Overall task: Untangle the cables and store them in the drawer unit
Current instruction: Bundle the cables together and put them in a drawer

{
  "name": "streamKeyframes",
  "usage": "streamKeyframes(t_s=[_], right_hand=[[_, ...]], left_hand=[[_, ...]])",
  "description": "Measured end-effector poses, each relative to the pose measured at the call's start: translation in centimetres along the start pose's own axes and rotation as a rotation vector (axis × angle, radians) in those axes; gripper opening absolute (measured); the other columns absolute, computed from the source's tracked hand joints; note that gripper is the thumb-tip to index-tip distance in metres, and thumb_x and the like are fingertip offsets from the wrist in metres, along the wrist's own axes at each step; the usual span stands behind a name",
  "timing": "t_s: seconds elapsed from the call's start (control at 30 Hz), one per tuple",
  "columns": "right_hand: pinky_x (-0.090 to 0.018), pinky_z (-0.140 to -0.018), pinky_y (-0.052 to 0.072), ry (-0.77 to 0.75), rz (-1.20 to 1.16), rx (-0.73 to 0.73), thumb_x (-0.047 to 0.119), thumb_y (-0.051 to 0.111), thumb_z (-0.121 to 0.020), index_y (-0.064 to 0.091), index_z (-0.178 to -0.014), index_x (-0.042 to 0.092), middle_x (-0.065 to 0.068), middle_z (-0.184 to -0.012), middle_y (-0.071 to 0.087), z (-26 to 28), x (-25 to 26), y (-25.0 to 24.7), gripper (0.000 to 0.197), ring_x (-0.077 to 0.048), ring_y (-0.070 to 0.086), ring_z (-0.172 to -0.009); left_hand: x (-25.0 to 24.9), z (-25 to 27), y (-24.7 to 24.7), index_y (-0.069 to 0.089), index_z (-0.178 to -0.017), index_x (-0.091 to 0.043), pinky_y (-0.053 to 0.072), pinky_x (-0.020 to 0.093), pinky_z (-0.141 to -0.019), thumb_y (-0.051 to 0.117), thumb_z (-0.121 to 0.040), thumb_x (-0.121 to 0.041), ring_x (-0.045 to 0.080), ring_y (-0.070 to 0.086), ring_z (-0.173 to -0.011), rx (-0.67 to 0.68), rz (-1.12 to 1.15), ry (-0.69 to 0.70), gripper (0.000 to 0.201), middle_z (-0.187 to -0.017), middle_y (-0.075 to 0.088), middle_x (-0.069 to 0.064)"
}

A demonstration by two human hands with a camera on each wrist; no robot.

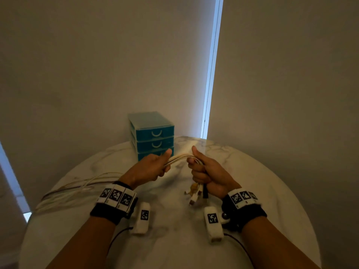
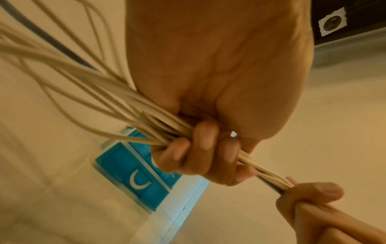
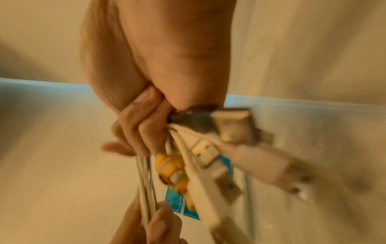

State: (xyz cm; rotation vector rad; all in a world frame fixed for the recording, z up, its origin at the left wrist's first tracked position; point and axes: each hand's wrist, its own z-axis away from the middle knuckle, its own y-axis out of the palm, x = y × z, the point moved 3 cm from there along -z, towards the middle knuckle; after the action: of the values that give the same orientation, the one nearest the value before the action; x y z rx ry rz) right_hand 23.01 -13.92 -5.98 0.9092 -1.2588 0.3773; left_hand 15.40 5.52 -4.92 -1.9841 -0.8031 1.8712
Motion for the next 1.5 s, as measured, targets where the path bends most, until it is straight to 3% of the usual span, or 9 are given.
streamKeyframes(t_s=[0.3, 0.47, 0.53, 0.73, 0.9, 0.97, 1.07, 1.27, 1.5], right_hand=[[-0.019, -0.035, 0.020, -0.304, -0.514, -0.101, 0.049, 0.039, -0.114, 0.056, -0.085, 0.017, 0.009, -0.053, 0.033, 0.3, 1.2, -2.6, 0.046, -0.004, 0.025, -0.034], [-0.023, -0.045, 0.013, -0.192, -0.192, -0.244, 0.085, 0.052, -0.089, 0.072, -0.111, 0.014, 0.008, -0.059, 0.030, 0.4, -0.9, -1.2, 0.078, -0.005, 0.018, -0.046], [-0.021, -0.045, 0.016, -0.168, -0.088, -0.263, 0.083, 0.058, -0.087, 0.073, -0.125, 0.012, 0.006, -0.062, 0.027, 0.7, -1.2, -0.3, 0.082, -0.006, 0.018, -0.050], [-0.021, -0.046, 0.030, -0.166, 0.054, -0.350, 0.074, 0.072, -0.086, 0.084, -0.111, 0.025, 0.002, -0.060, 0.047, 0.9, -1.7, 0.2, 0.056, -0.008, 0.033, -0.048], [-0.030, -0.059, 0.052, -0.184, 0.125, -0.539, 0.067, 0.075, -0.088, 0.082, -0.091, 0.011, -0.005, -0.061, 0.068, 0.9, -1.4, -0.7, 0.057, -0.015, 0.060, -0.051], [-0.027, -0.056, 0.048, -0.204, 0.152, -0.557, 0.060, 0.074, -0.093, 0.080, -0.088, 0.012, 0.005, -0.054, 0.065, 1.0, -1.2, -0.6, 0.048, -0.009, 0.059, -0.049], [-0.028, -0.060, 0.043, -0.256, 0.228, -0.548, 0.059, 0.071, -0.095, 0.078, -0.075, 0.022, 0.010, -0.049, 0.056, 1.1, -1.2, -0.3, 0.042, -0.010, 0.052, -0.053], [-0.028, -0.052, 0.037, -0.253, 0.387, -0.514, 0.021, 0.057, -0.107, 0.075, -0.081, 0.015, 0.001, -0.054, 0.056, 1.1, -0.8, 0.4, 0.032, -0.016, 0.046, -0.051], [-0.020, -0.041, 0.038, -0.264, 0.390, -0.493, 0.031, 0.071, -0.100, 0.061, -0.063, 0.016, 0.008, -0.039, 0.050, 2.0, 0.5, 0.5, 0.041, -0.007, 0.045, -0.036]], left_hand=[[-2.5, 0.3, 2.0, 0.063, -0.089, -0.013, 0.042, 0.030, -0.072, 0.020, -0.110, -0.062, 0.012, 0.051, -0.070, -0.075, -0.216, 0.200, 0.069, -0.078, 0.058, 0.002], [-4.0, 0.4, 3.0, 0.052, -0.082, -0.018, 0.036, 0.029, -0.065, 0.021, -0.112, -0.055, 0.011, 0.043, -0.063, -0.211, -0.133, 0.235, 0.057, -0.071, 0.048, 0.000], [-4.5, 0.4, 3.9, 0.049, -0.080, -0.019, 0.037, 0.029, -0.067, 0.021, -0.112, -0.055, 0.011, 0.044, -0.063, -0.213, -0.135, 0.247, 0.056, -0.069, 0.047, -0.001], [-5.1, 0.8, 6.6, 0.060, -0.082, -0.015, 0.039, 0.023, -0.063, 0.015, -0.110, -0.061, 0.003, 0.047, -0.059, 0.028, -0.238, 0.134, 0.070, -0.069, 0.055, -0.006], [-4.6, -0.5, 6.7, 0.069, -0.098, -0.017, 0.054, 0.030, -0.074, 0.028, -0.112, -0.057, 0.013, 0.063, -0.075, 0.210, -0.049, -0.007, 0.059, -0.083, 0.073, -0.008], [-5.8, -1.2, 5.2, 0.067, -0.108, -0.019, 0.056, 0.042, -0.097, 0.034, -0.111, -0.052, 0.018, 0.068, -0.096, 0.139, -0.223, 0.017, 0.046, -0.111, 0.075, 0.002], [-9.7, -1.8, 2.7, 0.060, -0.127, -0.026, 0.051, 0.046, -0.104, 0.046, -0.101, -0.051, 0.017, 0.064, -0.111, -0.064, -0.260, 0.104, 0.039, -0.126, 0.066, -0.004], [-15.6, -4.0, 4.5, 0.068, -0.129, -0.036, 0.059, 0.040, -0.090, 0.069, -0.091, -0.043, 0.018, 0.067, -0.107, 0.112, -1.000, 0.279, 0.039, -0.123, 0.071, -0.007], [-17.9, -5.2, 5.0, 0.073, -0.097, -0.018, 0.041, 0.030, -0.066, 0.076, -0.088, -0.047, 0.021, 0.064, -0.076, -0.182, -1.418, 0.404, 0.031, -0.084, 0.065, 0.000]])
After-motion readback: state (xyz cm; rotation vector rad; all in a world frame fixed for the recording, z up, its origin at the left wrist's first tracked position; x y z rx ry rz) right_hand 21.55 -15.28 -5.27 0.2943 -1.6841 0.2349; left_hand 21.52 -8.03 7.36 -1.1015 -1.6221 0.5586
